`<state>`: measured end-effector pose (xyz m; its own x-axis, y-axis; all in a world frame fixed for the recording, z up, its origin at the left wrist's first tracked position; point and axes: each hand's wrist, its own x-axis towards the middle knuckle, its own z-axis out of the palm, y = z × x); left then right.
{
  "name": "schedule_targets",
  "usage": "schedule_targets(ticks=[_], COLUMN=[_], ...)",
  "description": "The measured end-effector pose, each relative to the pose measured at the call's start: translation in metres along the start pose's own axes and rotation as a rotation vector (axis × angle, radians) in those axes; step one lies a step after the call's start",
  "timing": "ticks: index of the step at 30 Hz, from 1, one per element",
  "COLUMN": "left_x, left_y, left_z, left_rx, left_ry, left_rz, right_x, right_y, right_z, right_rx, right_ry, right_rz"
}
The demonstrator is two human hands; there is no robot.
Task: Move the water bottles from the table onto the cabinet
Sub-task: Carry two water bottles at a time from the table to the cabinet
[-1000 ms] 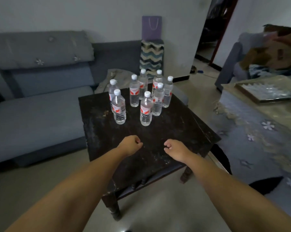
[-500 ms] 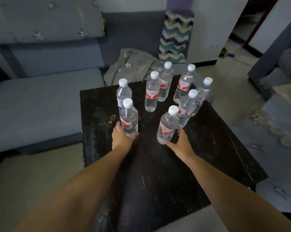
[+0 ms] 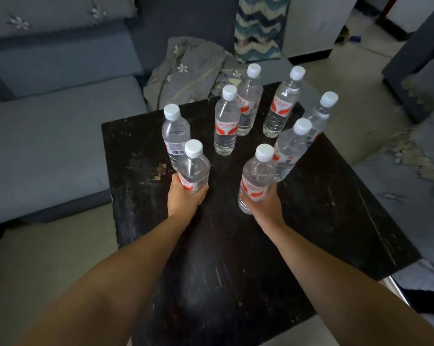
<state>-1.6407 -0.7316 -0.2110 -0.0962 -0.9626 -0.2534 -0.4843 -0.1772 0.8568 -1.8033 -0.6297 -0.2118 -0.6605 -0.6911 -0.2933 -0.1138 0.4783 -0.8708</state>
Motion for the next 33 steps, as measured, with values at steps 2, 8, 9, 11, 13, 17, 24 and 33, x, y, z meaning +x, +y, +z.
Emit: schedule_targets(ticks=[2,8,9,11,13,17,24,33], left_x=[-0.007,-0.05,-0.059,-0.08,-0.097,-0.158,-0.299,-0.49], left_y=[0.005,0.025,0.029,0.04,0.048,0.065,0.073,0.046], left_z=[0.0,0.02,0.026,0.039,0.052,0.087,0.149,0.212], left_rx=[0.042,0.187,0.206,0.239,0.273,0.335,0.378,0.495], left_ry=[-0.056,-0.294,-0.336,-0.429,-0.496,-0.669,-0.959,-1.449], left_rz=[0.03,0.128,0.148,0.176,0.193,0.284,0.43,0.715], right_x=[-0.005,-0.043,-0.05,-0.068,-0.085,-0.143,-0.284,-0.495], right_y=[-0.001,0.019,0.025,0.034,0.041,0.069,0.135,0.24], right_z=[-0.006,-0.049,-0.059,-0.084,-0.107,-0.173,-0.273,-0.325], right_rx=[-0.018,-0.04,-0.039,-0.032,-0.018,0.04,0.133,0.177], right_ry=[0.004,0.102,0.121,0.166,0.207,0.316,0.585,0.965], right_rz=[0.006,0.098,0.118,0.149,0.178,0.2,0.258,0.503])
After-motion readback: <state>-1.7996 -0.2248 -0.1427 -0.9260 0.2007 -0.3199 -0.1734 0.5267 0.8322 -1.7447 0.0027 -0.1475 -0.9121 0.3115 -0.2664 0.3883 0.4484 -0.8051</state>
